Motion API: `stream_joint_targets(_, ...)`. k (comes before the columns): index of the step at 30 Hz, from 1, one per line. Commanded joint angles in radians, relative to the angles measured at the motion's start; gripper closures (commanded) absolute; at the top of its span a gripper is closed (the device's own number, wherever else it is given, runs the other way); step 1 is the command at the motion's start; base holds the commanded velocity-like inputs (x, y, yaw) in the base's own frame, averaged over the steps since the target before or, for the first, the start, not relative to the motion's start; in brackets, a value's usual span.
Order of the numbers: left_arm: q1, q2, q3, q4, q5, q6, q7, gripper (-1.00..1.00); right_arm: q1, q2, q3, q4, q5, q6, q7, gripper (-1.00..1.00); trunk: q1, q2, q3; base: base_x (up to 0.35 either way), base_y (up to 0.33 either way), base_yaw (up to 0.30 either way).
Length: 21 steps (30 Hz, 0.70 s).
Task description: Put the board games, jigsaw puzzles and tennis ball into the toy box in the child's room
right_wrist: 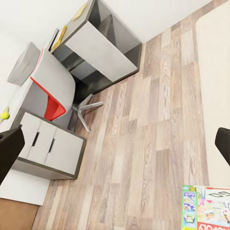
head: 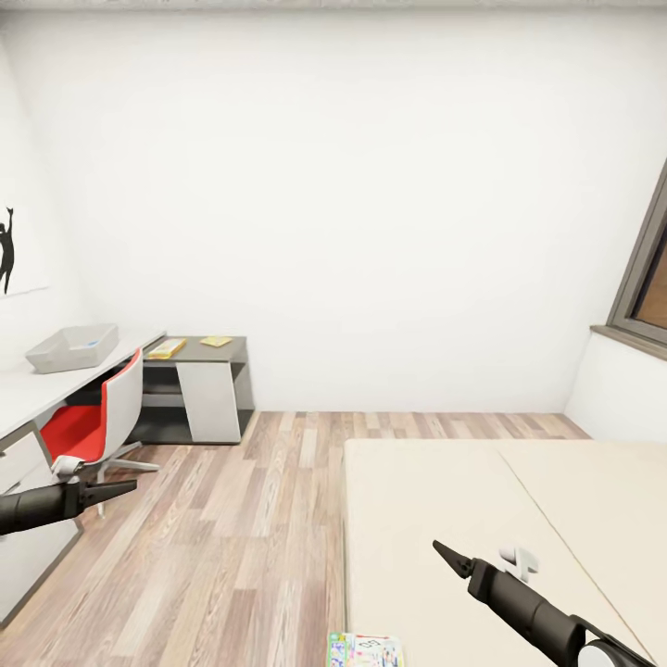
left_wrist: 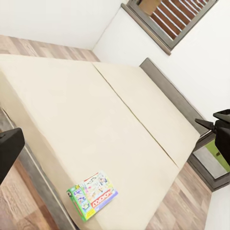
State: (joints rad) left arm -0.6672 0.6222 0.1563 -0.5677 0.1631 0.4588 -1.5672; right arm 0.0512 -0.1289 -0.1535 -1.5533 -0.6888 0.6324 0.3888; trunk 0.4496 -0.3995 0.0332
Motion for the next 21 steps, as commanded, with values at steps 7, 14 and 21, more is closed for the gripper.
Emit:
stream_joint_targets(7, 0.000, 0.002, 0.000, 0.000, 0.001, 0.011, -0.004, -1.00, 0.000, 0.000, -0.001, -0.001, -0.003, 0.006, 0.001, -1.00, 0.000, -0.001, 0.000, 0.000, 0.000, 0.003)
stream_joint_targets(14, 0.000, 0.003, 0.000, 0.000, 0.001, 0.011, -0.004, -1.00, 0.000, 0.000, -0.001, -0.001, -0.002, 0.006, 0.001, -1.00, 0.000, -0.001, 0.006, 0.000, 0.000, 0.000)
stream_joint_targets(21, 0.000, 0.003, 0.000, 0.000, 0.001, 0.010, -0.004, -1.00, 0.000, 0.001, -0.001, -0.001, -0.003, 0.006, 0.001, -1.00, 0.000, -0.001, 0.017, 0.000, 0.000, 0.000)
